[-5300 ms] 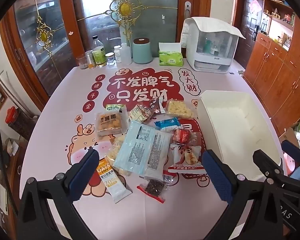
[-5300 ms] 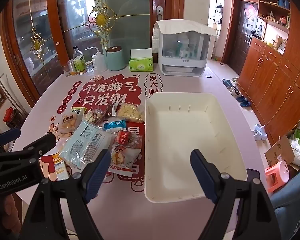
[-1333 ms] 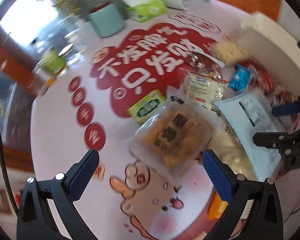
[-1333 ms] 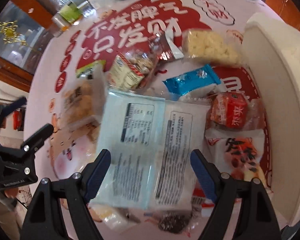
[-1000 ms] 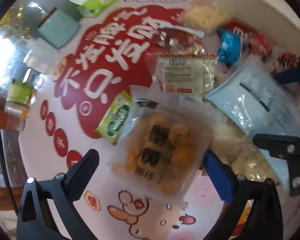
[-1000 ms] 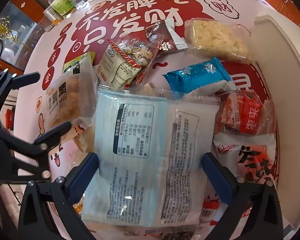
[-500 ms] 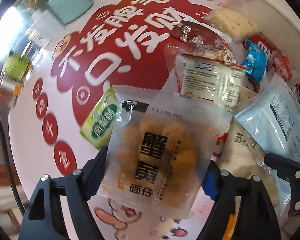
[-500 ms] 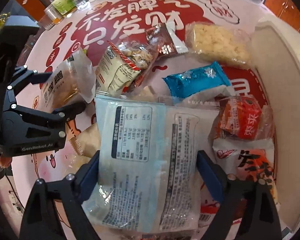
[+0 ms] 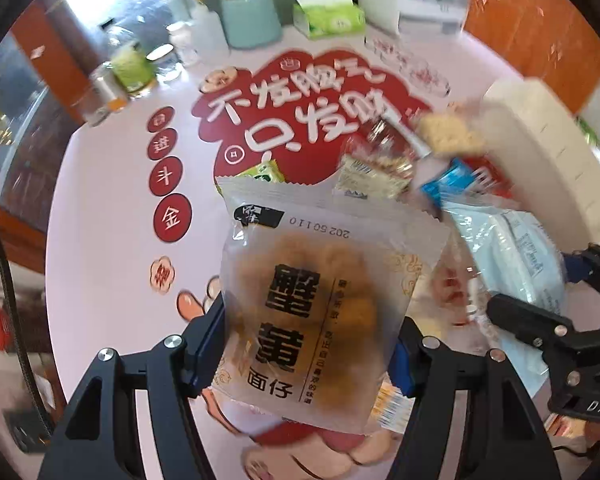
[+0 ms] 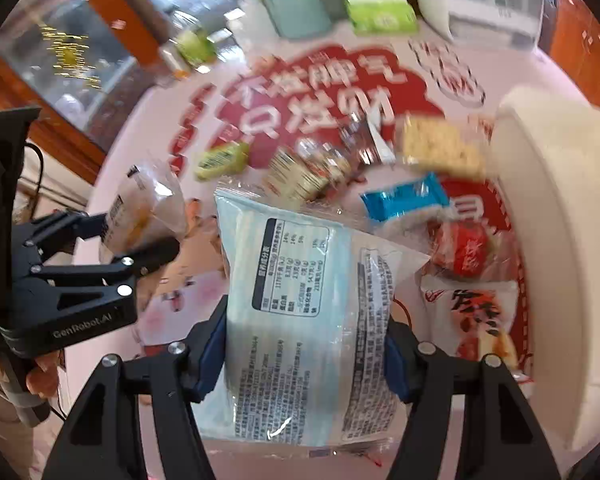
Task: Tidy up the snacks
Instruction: 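Grasp the clear pastry bag with left gripper while right gripper grasps the blue-white bag, then lower both bags into the white tray and open both grippers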
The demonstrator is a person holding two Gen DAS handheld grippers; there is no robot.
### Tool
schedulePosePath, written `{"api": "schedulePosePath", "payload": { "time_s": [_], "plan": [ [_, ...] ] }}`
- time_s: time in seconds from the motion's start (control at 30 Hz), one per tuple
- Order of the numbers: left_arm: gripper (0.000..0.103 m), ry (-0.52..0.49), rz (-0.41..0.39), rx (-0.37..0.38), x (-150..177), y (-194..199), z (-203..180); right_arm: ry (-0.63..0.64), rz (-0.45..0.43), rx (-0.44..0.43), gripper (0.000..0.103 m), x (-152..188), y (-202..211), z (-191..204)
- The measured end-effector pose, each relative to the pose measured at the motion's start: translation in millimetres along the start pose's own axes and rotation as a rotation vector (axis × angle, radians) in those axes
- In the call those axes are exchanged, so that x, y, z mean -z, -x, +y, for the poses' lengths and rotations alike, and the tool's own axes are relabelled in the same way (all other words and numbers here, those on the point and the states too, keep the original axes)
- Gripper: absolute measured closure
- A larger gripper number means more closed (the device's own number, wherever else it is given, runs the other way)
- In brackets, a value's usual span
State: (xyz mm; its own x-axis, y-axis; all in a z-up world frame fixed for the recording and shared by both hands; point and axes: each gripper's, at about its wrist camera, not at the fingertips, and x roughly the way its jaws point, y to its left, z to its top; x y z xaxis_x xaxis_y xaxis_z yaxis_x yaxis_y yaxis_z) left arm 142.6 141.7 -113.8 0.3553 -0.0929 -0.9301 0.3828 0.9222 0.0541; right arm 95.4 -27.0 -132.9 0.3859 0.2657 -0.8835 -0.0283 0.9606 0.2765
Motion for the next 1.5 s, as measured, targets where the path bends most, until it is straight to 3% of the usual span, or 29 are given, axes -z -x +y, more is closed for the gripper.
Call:
{"api": "schedulePosePath", "payload": {
  "time_s": [0.27,0.43,0.6,0.83,0.97,1.1,1.23,1.37,1.5],
  "plan": [
    [0.037,0.094,-0.114,0.026,-1,74,-55,0.094,-0.177,-0.069,0.038,12,94,-13],
    [0.036,0.082,-0.182,0.04,-22,96,-119,0.081,-0.301,0.018,0.037,17,149,-60],
    [0.036,0.031,-0.227,0.064,-53,104,-195,0.018,-0.359,0.142,0.037,17,178,-124],
    [0.035,0.031,-0.195,0.077,-96,72,-277,-0.11,-0.365,0.253,0.036,4,184,-217],
    [0.028,0.015,-0.166,0.073,-114,47,-310,-0.132,-0.34,0.289,0.035,2,178,-254],
    [0.024,0.02,-0.135,0.074,-127,27,-327,-0.151,-0.305,0.292,0.035,-1,166,-282],
    [0.024,0.016,-0.156,0.058,-132,21,-335,-0.175,-0.267,0.27,0.035,-4,157,-301],
    [0.014,0.005,-0.176,0.037,-133,22,-339,-0.163,-0.259,0.281,0.033,-4,150,-306],
    [0.011,0.023,-0.174,0.026,-133,24,-337,-0.173,-0.24,0.264,0.03,-5,141,-310]
  ]
}}
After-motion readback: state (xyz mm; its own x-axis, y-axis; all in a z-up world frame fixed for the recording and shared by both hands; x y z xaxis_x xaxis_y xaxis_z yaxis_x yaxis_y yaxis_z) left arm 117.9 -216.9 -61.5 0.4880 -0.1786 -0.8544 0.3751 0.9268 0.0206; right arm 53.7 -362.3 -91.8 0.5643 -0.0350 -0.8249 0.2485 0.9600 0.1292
